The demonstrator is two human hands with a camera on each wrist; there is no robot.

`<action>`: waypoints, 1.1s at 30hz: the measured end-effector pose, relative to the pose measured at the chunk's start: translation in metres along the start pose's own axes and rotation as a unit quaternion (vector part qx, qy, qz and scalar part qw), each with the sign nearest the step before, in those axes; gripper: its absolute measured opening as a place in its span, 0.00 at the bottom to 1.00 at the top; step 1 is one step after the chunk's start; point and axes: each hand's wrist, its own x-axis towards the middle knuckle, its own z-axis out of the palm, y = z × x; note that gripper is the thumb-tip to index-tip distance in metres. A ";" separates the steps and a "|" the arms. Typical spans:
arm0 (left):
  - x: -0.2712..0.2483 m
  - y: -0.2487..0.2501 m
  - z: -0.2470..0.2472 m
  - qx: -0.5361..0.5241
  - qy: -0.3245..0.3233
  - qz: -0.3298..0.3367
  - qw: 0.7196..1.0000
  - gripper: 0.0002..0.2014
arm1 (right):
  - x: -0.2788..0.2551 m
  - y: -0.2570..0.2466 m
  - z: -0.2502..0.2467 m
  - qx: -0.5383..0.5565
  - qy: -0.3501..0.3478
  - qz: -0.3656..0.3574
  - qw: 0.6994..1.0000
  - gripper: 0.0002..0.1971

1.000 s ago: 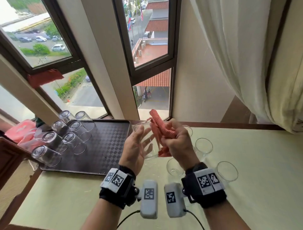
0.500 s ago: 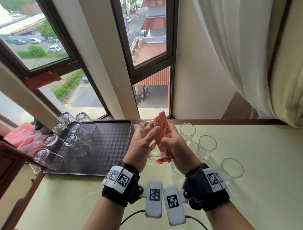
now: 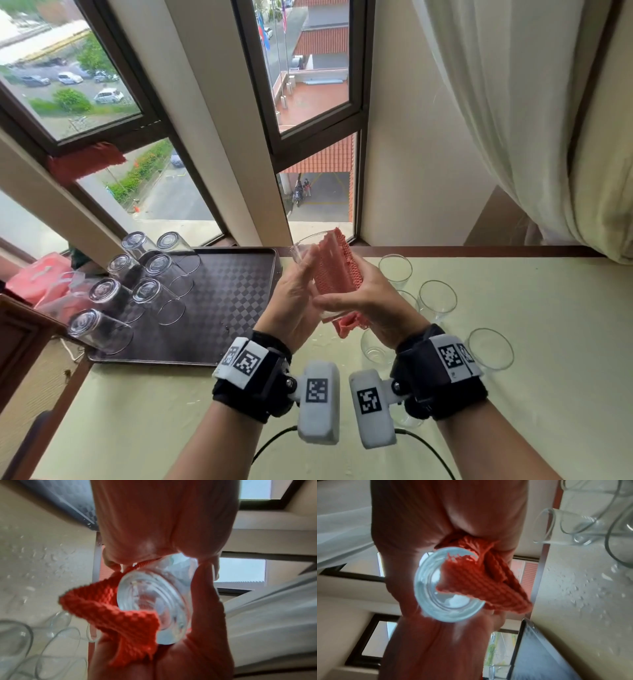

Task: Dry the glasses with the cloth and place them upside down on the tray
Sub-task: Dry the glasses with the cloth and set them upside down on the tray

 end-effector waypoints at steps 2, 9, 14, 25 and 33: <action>0.002 0.001 -0.001 0.018 -0.019 -0.003 1.000 0.31 | 0.001 0.001 0.001 0.028 0.013 -0.011 0.999 0.37; 0.009 0.012 -0.003 0.082 -0.021 0.028 0.996 0.34 | -0.001 0.001 0.003 -0.058 0.087 -0.065 0.992 0.39; 0.010 0.008 -0.001 0.115 -0.025 0.032 0.992 0.42 | -0.003 -0.005 0.002 0.042 0.038 -0.046 0.997 0.38; 0.001 0.018 -0.009 0.095 -0.061 0.017 0.993 0.07 | -0.003 -0.011 0.000 -0.054 0.067 -0.059 0.995 0.43; 0.003 0.005 -0.011 0.090 -0.082 0.020 0.992 0.56 | -0.005 -0.012 -0.004 0.090 -0.045 -0.026 0.995 0.43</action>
